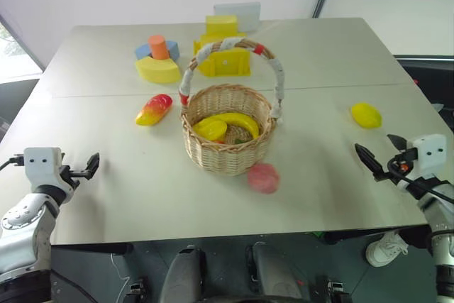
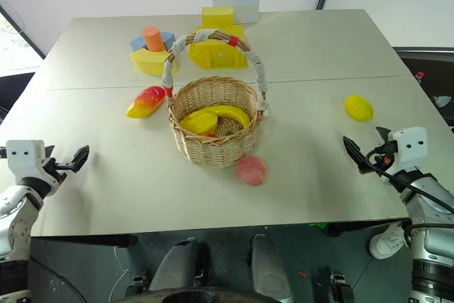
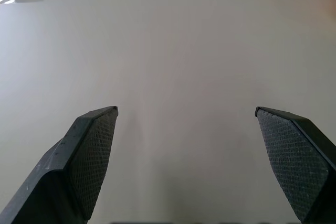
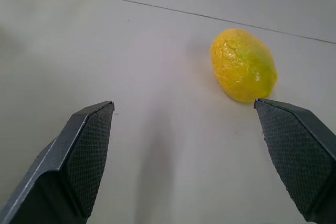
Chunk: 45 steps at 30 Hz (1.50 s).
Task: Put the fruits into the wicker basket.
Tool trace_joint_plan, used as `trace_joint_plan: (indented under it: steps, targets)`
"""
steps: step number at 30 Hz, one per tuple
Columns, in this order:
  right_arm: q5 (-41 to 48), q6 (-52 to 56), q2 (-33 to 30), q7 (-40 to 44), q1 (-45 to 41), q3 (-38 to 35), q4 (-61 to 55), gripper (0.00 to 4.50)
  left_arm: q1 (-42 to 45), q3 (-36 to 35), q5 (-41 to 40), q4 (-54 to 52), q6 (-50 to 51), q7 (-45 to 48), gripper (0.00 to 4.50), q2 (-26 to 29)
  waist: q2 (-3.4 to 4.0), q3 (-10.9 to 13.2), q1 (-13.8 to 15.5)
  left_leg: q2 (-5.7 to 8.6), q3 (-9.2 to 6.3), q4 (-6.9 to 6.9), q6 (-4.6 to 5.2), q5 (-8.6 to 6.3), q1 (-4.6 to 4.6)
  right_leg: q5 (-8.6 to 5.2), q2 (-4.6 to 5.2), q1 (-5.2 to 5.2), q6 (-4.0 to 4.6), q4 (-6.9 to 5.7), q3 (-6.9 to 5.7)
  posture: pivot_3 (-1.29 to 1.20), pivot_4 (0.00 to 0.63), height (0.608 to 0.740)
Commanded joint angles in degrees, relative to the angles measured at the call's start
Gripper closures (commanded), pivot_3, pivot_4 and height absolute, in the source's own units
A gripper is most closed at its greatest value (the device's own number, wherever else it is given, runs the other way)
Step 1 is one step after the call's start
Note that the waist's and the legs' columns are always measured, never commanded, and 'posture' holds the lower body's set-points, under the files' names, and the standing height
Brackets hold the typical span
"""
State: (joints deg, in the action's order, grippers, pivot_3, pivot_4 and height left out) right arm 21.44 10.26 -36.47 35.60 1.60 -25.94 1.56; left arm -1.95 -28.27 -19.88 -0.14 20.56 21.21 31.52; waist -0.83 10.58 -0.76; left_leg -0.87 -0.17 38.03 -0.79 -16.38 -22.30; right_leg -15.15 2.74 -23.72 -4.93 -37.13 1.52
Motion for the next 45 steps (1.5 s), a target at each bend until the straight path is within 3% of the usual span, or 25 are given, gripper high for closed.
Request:
trace_joint_plan:
  steps: [1,11,20,25,33,43,45]
  targets:
    - [0.24,-0.72,-0.08,-0.51,-0.04,-0.97,-1.98,0.05,0.94,-0.75,-0.33,-2.19,-0.94,-0.30,0.00,0.26,0.00,0.00,0.00,0.00,0.00,0.00,0.00,0.00,0.00,0.00,0.00,0.00,0.00,0.00,0.00,0.00,0.150,0.740]
    - [3.88,3.04,-1.38,0.52,-1.59,-1.42,-8.99,0.05,7.14,0.81,-2.82,-6.30,4.49,1.27,0.00,2.37,0.00,0.00,-0.03,0.01,-0.02,0.01,0.00,0.00,0.01,0.00,-0.05,0.01,-0.01,-0.02,-0.01,0.00,0.150,0.740]
    - [15.45,14.91,-7.05,4.69,-0.51,-1.18,-28.60,0.05,19.11,10.10,0.34,-4.13,12.37,3.38,0.00,7.71,0.00,0.01,0.09,0.04,-0.05,0.02,0.00,0.00,0.00,0.00,-0.08,0.02,-0.02,-0.03,-0.02,0.00,0.150,0.740]
    - [21.70,22.20,-8.83,3.62,-7.66,8.17,-40.00,0.05,29.72,17.87,4.24,2.25,16.52,3.24,0.00,7.45,-0.04,0.03,-0.20,0.04,-0.09,0.06,0.00,0.00,0.01,0.00,-0.18,0.04,-0.03,-0.04,-0.04,0.00,0.150,0.740]
    - [20.49,24.36,-3.48,1.74,-22.31,23.10,-41.84,0.05,45.01,28.91,10.76,18.90,16.67,6.32,0.00,3.86,-0.08,0.05,0.20,0.19,-0.15,0.12,0.00,0.01,-0.12,0.00,-0.18,-0.04,-0.03,-0.05,-0.09,0.00,0.150,0.740]
    - [18.02,23.33,-0.12,1.18,-23.60,27.03,-42.03,0.05,51.97,31.89,15.16,34.78,12.40,8.15,0.00,-0.81,-0.12,0.07,-0.06,0.24,-0.14,0.13,0.04,-0.02,-0.21,0.00,-0.12,-0.15,-0.03,-0.06,-0.11,0.00,0.150,0.740]
    - [17.28,22.98,0.19,0.96,-23.11,27.43,-42.21,0.00,52.00,31.17,15.65,36.04,10.83,7.64,0.54,-1.08,-0.12,0.07,-0.04,0.23,-0.14,0.14,0.04,-0.01,-0.21,0.00,-0.13,-0.17,-0.03,-0.09,-0.11,0.00,0.150,0.740]
